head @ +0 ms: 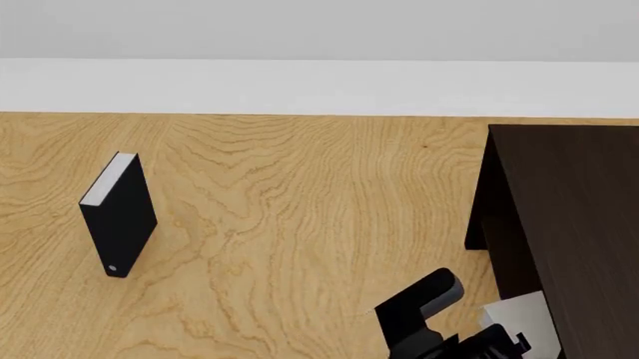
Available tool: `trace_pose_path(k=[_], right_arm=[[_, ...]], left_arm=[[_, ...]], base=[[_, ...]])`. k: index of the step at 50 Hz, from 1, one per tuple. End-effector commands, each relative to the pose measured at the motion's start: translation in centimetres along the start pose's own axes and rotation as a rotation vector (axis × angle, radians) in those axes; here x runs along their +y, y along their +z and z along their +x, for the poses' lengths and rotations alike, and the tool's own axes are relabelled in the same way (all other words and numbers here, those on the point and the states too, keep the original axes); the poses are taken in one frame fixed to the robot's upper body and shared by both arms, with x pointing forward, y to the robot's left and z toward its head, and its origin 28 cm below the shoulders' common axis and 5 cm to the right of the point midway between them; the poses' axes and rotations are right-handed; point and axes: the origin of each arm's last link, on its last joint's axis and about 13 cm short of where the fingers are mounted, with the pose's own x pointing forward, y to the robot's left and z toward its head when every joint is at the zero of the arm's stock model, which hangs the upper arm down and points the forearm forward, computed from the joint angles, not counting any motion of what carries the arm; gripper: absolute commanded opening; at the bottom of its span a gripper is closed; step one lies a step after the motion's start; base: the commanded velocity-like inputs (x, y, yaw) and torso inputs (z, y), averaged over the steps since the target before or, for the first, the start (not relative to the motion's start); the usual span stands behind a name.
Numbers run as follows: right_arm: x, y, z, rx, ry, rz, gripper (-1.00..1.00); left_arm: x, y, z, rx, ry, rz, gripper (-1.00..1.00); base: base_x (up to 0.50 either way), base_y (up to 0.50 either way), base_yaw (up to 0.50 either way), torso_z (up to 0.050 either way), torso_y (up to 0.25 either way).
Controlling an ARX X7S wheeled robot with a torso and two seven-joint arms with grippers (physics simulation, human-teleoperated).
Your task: Pick up the book on the right and place it on the cabinet shelf.
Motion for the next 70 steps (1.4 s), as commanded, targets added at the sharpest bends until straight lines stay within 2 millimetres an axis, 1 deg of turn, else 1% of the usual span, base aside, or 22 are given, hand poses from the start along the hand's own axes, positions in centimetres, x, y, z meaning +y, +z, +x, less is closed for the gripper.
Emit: trace_pose_path(k=[1, 19, 29, 60, 64, 70], right_arm=[[-1.5, 0.0, 1.0, -0.006, -0.116, -0.025, 1.00], [-1.6, -0.4, 2.3, -0.001, -0.113, 0.003, 1.00], [-1.9, -0.5, 2.6, 0.001, -0.116, 0.021, 1.00], [-3.4, -1.0, 3.0, 0.016, -0.119, 0.108, 1.00], [-3.7, -0.9, 2.8, 0.013, -0.120, 0.111, 1.00], [-3.5, -1.0, 2.7, 0.005, -0.112, 0.109, 1.00]], left_arm=[[0.0, 0.0, 0.0, -0.001, 0.001, -0.002, 1.00], [0.0, 0.1, -0.2, -0.003, 0.006, 0.001, 1.00], [0.0, 0.0, -0.2, -0.001, 0.004, 0.003, 1.00], [-0.1, 0.0, -0.3, -0.001, 0.005, 0.005, 1.00], [-0.1, 0.0, -0.3, 0.000, 0.004, 0.006, 1.00], [-0.1, -0.1, -0.3, 0.002, 0.002, 0.005, 1.00]], base=[[0.00, 0.00, 0.00, 0.000, 0.000], [0.00, 0.00, 0.00, 0.000, 0.000], [0.01, 0.00, 0.00, 0.000, 0.000], [0.01, 0.00, 0.00, -0.003, 0.000], [0.01, -0.01, -0.01, -0.002, 0.000], [0.00, 0.00, -0.01, -0.002, 0.000]])
